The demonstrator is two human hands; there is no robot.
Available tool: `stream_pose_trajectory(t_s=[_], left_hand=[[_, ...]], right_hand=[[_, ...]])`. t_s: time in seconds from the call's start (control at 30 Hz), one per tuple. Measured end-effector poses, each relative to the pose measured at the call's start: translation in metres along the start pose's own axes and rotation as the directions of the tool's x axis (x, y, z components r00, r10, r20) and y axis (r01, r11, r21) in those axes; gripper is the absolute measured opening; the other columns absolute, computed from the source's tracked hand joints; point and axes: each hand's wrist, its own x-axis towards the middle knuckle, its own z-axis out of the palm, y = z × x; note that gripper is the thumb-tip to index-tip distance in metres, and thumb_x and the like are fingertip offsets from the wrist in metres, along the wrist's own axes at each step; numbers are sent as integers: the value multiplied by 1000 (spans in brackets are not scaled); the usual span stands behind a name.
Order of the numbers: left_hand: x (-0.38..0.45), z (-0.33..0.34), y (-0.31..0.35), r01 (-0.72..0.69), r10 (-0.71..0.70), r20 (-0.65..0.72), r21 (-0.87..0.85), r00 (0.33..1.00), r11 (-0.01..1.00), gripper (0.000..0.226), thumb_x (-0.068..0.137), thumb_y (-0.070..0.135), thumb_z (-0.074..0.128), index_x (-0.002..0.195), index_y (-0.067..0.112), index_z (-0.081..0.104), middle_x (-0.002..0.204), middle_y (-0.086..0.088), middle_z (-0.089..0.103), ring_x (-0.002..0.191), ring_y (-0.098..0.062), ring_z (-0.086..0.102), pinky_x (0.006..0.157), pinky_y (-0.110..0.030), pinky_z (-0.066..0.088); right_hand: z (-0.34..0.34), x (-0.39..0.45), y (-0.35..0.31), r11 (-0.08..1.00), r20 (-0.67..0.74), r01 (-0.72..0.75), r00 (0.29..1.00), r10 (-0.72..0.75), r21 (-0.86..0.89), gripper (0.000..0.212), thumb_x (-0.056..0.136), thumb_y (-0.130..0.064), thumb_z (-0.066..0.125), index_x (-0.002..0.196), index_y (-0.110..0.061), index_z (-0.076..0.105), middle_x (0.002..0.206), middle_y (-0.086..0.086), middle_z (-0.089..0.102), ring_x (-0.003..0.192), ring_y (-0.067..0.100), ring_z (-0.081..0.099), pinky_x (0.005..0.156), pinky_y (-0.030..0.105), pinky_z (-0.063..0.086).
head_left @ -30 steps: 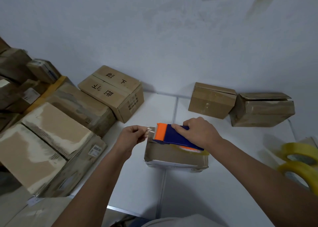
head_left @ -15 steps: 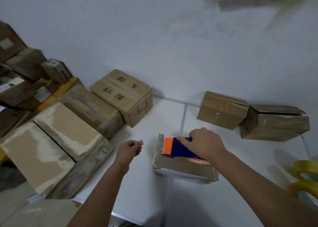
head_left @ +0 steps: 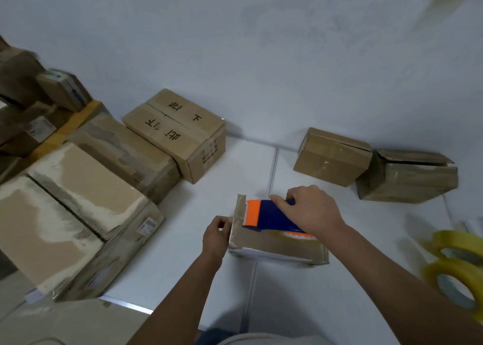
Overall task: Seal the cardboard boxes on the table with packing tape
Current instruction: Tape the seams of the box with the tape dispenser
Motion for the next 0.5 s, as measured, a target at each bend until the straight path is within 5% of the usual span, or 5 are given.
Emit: stream_pose_trajectory(t_s=[0.13,0.23,0.37,0.5], left_hand=[[6,-6,1,30,-37,49,136,998,990,22,100,25,56,118,13,51,113,-3,58,87,-19,60,68,-29,52],[10,-19,-9,101,-140,165,225,976,969,30,100,20,58,127,12,51,121,-4,58,90,-20,62,81,-35,57],[-3,-30,2,-74,46,155,175,987,982,27,106,22,41,120,24,64,121,4,67,111,-13,64,100,-34,51],[-35,-20,15,-175,109,339,168,934,970,48,104,51,29,149,38,40,142,15,51,131,-6,47,107,-25,41]], right_hand=[[0,2,-1,1000,0,-12,1000,12,6,56,94,-63,38,76,-19,66,65,-5,60,60,7,55,50,21,32],[0,2,-1,1000,4,-9,1000,8,14,55,95,-62,38,78,-19,66,67,-6,60,62,8,56,50,20,33],[2,2,0,1000,6,-11,1000,11,23,53,95,-62,38,82,-19,67,65,-9,55,62,8,54,50,19,31],[2,5,-1,1000,1,-4,1000,4,25,57,95,-62,38,81,-17,69,71,-3,62,65,11,58,49,21,34]])
